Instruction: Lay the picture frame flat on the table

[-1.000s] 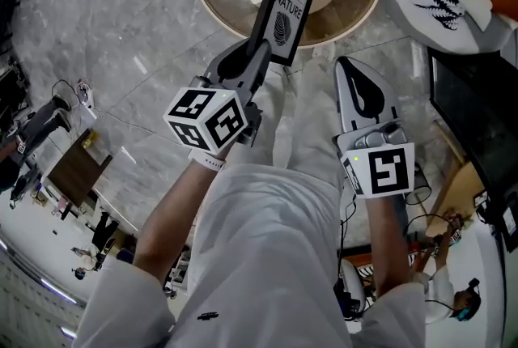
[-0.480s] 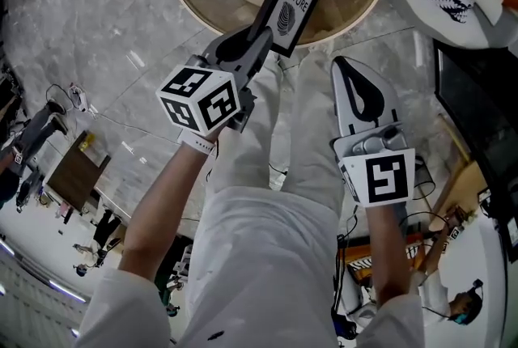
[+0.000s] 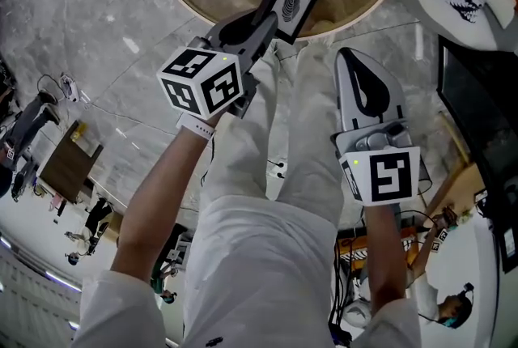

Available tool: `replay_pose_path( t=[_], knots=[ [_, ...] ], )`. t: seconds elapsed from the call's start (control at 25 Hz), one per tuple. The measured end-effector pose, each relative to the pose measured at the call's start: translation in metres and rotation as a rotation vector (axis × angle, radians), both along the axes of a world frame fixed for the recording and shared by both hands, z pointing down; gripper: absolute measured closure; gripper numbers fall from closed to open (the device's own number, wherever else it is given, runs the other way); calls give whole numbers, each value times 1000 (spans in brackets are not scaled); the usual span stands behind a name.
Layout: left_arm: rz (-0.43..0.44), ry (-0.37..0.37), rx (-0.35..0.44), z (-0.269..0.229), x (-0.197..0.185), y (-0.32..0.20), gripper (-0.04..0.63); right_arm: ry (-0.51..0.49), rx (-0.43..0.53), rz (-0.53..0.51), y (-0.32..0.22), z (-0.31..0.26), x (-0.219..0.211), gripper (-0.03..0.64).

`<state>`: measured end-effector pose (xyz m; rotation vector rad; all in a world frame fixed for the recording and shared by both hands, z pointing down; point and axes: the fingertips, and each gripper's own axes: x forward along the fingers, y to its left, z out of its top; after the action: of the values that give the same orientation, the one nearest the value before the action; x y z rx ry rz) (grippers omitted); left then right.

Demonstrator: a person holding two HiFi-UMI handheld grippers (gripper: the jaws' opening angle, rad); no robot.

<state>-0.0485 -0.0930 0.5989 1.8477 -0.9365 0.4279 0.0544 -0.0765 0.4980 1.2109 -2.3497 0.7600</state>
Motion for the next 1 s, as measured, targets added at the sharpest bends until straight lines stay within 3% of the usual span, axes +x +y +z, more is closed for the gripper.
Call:
replay_pose_path(
  t=[0.4, 1.0],
  knots=[
    [-8, 12, 4, 34, 0, -5, 528, 15, -19, -21, 6, 27, 2, 614],
    [12, -71, 27, 65, -5, 3, 526, 7, -39, -23, 9, 41, -3, 612]
  ],
)
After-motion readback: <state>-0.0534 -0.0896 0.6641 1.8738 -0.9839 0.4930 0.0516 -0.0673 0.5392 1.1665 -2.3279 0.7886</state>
